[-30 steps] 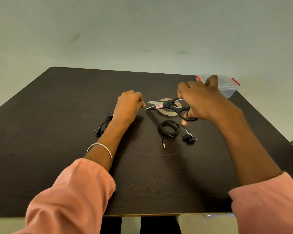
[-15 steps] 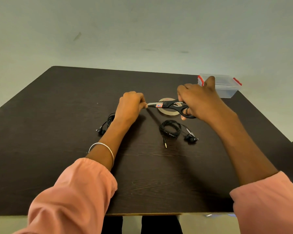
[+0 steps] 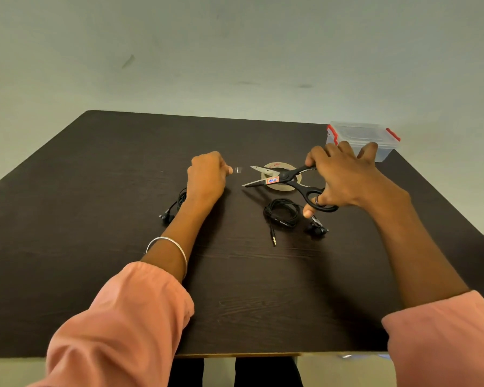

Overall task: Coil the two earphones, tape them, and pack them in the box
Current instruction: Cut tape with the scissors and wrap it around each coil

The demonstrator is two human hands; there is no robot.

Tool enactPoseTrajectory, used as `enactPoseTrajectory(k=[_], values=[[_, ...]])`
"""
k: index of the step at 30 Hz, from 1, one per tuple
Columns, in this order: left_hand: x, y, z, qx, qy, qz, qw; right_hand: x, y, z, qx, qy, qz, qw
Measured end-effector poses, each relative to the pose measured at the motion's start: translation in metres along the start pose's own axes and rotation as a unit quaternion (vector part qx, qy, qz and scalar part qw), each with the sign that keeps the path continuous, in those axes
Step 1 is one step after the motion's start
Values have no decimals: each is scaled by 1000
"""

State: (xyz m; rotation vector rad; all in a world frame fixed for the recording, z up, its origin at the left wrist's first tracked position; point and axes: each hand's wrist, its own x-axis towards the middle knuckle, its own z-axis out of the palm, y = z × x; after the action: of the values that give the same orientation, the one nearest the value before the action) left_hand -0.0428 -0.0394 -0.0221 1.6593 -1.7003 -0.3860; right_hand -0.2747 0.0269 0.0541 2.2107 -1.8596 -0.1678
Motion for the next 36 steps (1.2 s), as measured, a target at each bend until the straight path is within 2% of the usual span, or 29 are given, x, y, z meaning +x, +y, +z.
enactPoseTrajectory(k=[2, 4, 8, 11, 15, 22, 29, 32, 36], values=[[0, -2, -1, -39, 4, -26, 999, -2, 3, 1, 53, -13, 24, 998], [-1, -3, -1, -57, 6, -30, 998, -6, 8, 1, 162, -22, 60, 985], [-3, -1, -1, -71, 6, -19, 997, -15, 20, 4, 389, -82, 91, 913], [-5, 2, -3, -93, 7, -5, 996, -22, 34, 11, 455, -86, 138, 876], [-8, 11, -5, -154, 3, -14, 988, -34, 52, 34, 422, -51, 230, 875], [-19, 27, -3, -310, -43, -58, 948, -56, 45, 54, 345, 20, 382, 857], [-27, 30, -1, -343, -79, -79, 933, -61, 41, 67, 332, 43, 411, 848], [-30, 30, -2, -344, -81, -81, 932, -63, 36, 62, 293, 17, 410, 863], [-32, 30, -2, -341, -80, -87, 933, -68, 28, 46, 175, -28, 405, 897]])
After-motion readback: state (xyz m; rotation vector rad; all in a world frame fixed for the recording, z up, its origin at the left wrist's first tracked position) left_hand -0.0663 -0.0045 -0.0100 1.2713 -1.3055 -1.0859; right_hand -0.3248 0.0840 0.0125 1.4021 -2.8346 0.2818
